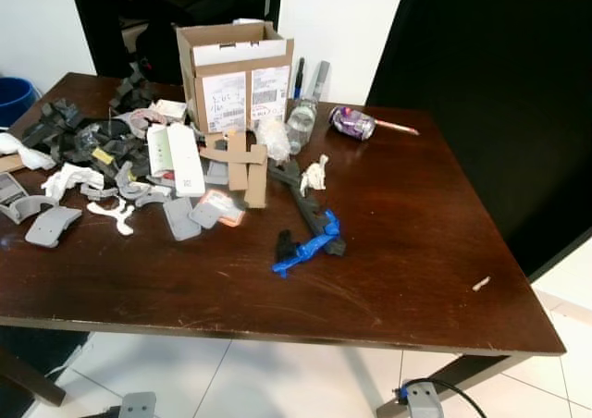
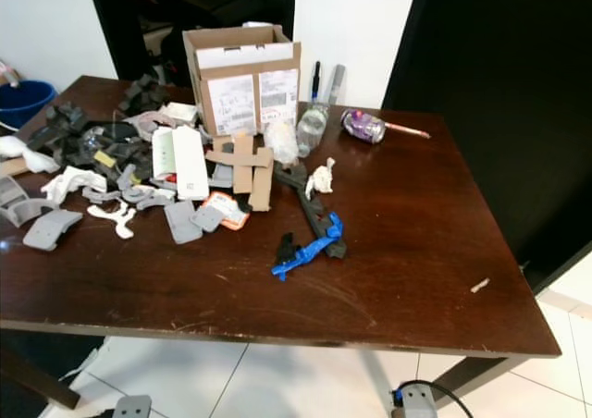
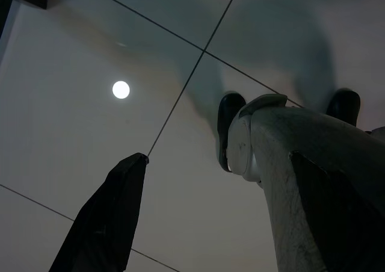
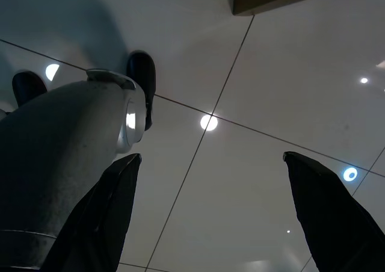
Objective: Picking trash to rubbish bin
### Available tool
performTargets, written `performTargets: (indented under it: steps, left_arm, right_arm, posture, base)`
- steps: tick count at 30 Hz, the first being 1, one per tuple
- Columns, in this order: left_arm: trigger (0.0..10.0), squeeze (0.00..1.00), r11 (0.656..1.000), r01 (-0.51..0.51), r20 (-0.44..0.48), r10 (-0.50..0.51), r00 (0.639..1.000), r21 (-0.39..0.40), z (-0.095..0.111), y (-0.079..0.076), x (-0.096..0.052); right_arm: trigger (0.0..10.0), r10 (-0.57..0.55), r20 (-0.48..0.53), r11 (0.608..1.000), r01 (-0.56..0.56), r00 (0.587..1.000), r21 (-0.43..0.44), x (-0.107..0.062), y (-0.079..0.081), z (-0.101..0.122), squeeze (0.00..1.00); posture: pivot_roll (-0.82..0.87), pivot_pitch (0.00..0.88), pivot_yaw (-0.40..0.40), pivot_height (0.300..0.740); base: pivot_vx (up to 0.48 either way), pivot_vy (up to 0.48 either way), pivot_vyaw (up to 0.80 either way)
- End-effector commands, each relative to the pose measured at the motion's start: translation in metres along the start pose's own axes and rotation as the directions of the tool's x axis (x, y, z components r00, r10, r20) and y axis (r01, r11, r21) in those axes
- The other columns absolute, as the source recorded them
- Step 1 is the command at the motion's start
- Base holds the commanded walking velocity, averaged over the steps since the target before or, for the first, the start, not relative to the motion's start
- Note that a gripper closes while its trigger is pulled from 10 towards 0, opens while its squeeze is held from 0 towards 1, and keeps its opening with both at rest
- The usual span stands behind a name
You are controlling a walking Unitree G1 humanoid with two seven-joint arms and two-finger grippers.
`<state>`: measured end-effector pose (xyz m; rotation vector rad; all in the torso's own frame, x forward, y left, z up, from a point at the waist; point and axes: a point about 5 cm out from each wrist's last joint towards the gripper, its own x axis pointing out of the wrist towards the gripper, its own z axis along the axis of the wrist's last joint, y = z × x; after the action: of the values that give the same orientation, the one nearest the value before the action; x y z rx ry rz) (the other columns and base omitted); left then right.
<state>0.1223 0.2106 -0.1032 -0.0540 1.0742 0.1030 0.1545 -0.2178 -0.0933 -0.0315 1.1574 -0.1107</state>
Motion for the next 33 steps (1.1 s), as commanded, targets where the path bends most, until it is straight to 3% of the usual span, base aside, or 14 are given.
performTargets:
  steps: [1,7,14,27,30,33]
  left_arm:
    - [10.0,0.0,1.0,0.018,-0.061,-0.018,0.998,0.008,-0.016,-0.004,-0.002]
    - [10.0,0.0,1.0,0.015,-0.063,-0.015,0.998,0.01,-0.016,-0.003,-0.002]
    - [10.0,0.0,1.0,0.01,-0.063,-0.011,0.998,-0.011,-0.016,-0.003,-0.002]
    - [10.0,0.0,1.0,0.021,-0.067,-0.021,0.998,-0.001,-0.018,-0.005,-0.002]
    - [10.0,0.0,1.0,0.024,-0.068,-0.024,0.997,0.001,-0.017,-0.008,-0.002]
    - [10.0,0.0,1.0,0.019,-0.065,-0.019,0.998,-0.004,-0.015,-0.01,-0.001]
  right_arm:
    - [10.0,-0.008,-0.016,1.0,0.008,1.0,0.018,0.0,-0.002,-0.005,0.0]
    - [10.0,-0.005,-0.016,1.0,0.006,1.0,0.027,0.0,-0.002,-0.006,0.0]
    - [10.0,0.019,0.044,0.992,-0.024,0.999,0.127,0.0,0.001,0.001,0.0]
    - [10.0,0.045,0.029,0.995,-0.048,0.999,0.083,0.0,0.004,0.002,0.0]
    - [10.0,0.01,0.032,0.996,-0.012,0.999,0.09,0.0,-0.001,0.002,0.0]
    - [10.0,-0.164,0.038,0.971,0.155,0.986,0.183,-0.003,-0.029,0.005,0.0]
  posture:
    - [0.13,0.094,-0.089,0.74]
    - [0.12,0.094,-0.09,0.74]
    - [0.12,0.096,-0.088,0.74]
    - [0.12,0.099,-0.094,0.74]
    - [0.12,0.1,-0.096,0.74]
    - [0.12,0.098,-0.099,0.74]
  base:
    - [0.0,0.0,0.0]
    - [0.0,0.0,0.0]
    - [0.0,0.0,0.0]
    - [0.0,0.0,0.0]
    - [0.0,0.0,0.0]
    - [0.0,0.0,0.0]
